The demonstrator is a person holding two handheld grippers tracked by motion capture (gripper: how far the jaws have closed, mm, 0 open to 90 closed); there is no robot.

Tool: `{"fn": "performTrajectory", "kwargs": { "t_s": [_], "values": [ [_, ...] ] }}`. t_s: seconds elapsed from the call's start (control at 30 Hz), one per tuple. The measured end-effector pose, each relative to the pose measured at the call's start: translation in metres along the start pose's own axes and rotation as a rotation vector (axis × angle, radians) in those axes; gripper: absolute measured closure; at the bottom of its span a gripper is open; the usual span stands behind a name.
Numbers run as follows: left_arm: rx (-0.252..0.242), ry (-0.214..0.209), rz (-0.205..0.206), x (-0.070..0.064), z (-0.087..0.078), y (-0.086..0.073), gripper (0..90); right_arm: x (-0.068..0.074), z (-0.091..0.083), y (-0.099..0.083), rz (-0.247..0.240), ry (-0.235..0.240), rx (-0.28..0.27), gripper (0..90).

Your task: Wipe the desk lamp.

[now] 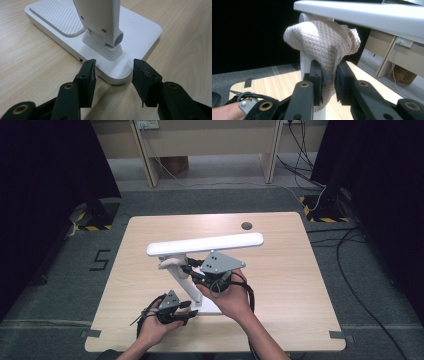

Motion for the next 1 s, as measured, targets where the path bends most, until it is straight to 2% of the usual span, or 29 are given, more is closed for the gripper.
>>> {"fn": "performTrajectory", "kwargs": {
  "t_s": [0.13,0.3,0.5,0.67,0.87,1.0],
  "values": [
    [-0.01,-0.004,0.02,0.002,-0.003,0.005,55.4,-0.001,0.001,0.001,-0.004,0.001,0.013,77.6],
    [-0.057,0.011,0.01,0.011,-0.009,0.019,56.6,-0.003,-0.001,-0.002,-0.005,-0.005,0.023,77.7],
    [-0.076,-0.015,0.027,0.007,-0.001,0.026,52.4,-0.002,0.0,-0.004,-0.008,-0.002,0.026,77.6],
    [-0.084,-0.012,0.032,0.008,0.005,0.027,49.7,-0.002,0.0,-0.004,-0.01,-0.002,0.029,77.6],
    [-0.131,0.013,0.033,0.015,0.007,0.036,44.8,-0.003,0.001,-0.005,-0.008,-0.002,0.036,77.5],
    [-0.139,0.012,0.053,0.013,0.009,0.038,49.1,-0.003,0.002,-0.005,-0.01,0.001,0.029,77.5]
  ]
}}
Point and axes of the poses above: each handheld gripper's, and its own axes: z roughly forward along the jaws, y roughly out of its top, x roughly to its left, the point moved 10 cm from there along z, roughly forward along the jaws, and after that the axes turned 8 degrees about -x, right-handed, at the moved point
